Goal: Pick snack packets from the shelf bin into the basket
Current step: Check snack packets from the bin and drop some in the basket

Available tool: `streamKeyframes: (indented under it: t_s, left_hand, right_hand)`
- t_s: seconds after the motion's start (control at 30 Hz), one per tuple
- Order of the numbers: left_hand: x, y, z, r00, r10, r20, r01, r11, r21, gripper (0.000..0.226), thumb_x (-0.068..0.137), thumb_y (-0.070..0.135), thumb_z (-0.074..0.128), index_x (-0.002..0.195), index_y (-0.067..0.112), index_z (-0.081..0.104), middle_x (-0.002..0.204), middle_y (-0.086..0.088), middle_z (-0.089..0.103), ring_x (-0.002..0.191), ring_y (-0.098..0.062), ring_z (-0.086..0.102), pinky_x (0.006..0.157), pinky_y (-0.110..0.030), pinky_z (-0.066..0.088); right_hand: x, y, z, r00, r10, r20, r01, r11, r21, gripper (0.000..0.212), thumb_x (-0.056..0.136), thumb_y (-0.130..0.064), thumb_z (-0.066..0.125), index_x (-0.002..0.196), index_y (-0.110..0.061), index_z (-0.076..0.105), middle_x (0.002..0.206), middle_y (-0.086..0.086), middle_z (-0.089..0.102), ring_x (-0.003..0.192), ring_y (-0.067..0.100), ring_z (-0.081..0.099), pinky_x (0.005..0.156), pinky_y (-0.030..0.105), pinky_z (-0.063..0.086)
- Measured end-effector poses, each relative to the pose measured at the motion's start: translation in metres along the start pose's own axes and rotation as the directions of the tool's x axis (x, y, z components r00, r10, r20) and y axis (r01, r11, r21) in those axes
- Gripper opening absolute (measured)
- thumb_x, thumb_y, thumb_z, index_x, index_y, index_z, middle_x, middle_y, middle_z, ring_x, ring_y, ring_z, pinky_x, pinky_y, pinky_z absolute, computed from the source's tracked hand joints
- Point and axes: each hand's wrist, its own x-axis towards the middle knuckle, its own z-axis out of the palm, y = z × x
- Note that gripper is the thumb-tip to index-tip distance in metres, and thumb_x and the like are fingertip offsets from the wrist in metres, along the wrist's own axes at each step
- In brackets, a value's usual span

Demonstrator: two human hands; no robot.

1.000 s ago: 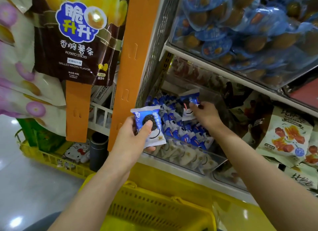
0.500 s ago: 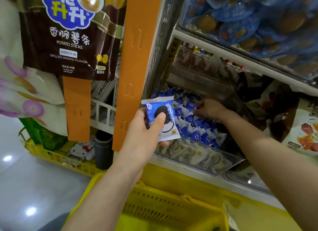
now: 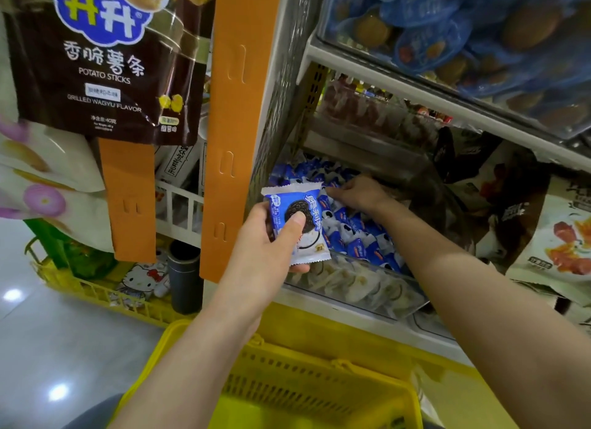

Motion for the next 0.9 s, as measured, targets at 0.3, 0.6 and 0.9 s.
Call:
streamKeyframes:
  t_s: [0.3,0.6,0.9]
  left_hand:
    - [-0.003,0.003,0.002,1.000,-0.015,0.026,0.014,0.999,0.030,0.028,0.093,0.026,0.051,0.120,0.022,0.052,0.098,0.002,0.064,0.068,-0.002,0.065,0.055,-0.018,0.054]
    - [-0.018,-0.001,0.002,0.995,0.010,0.100,-0.020,0.995,0.099,0.024,0.092,0.024,0.052,0.116,0.025,0.054,0.104,0.005,0.066,0.088,-0.004,0.064,0.064,-0.020,0.056]
    - [-0.042,-0.017,0.004,0.960,-0.020,0.280,-0.047,0.972,0.230,0.035,0.085,0.011,0.062,0.117,0.017,0.052,0.107,0.002,0.065,0.092,-0.002,0.063,0.074,-0.012,0.050]
  right_hand:
    - [-0.017,0.005,-0.004,0.995,-0.070,-0.069,0.070,0.998,-0.002,0.054,0.098,-0.043,0.035,0.094,0.005,0.062,0.081,0.019,0.058,0.077,0.029,0.057,0.074,0.037,0.041]
    - [-0.139,-0.011,-0.005,0.879,-0.337,-0.336,0.459,0.789,0.409,0.023,0.096,-0.039,0.040,0.095,-0.026,0.059,0.085,-0.010,0.063,0.081,0.008,0.060,0.082,0.039,0.051]
    - [-0.199,0.020,0.028,0.943,-0.257,-0.213,0.333,0.689,0.644,0.012,0.090,-0.022,0.057,0.080,-0.023,0.064,0.070,-0.002,0.063,0.062,0.003,0.057,0.056,0.022,0.048]
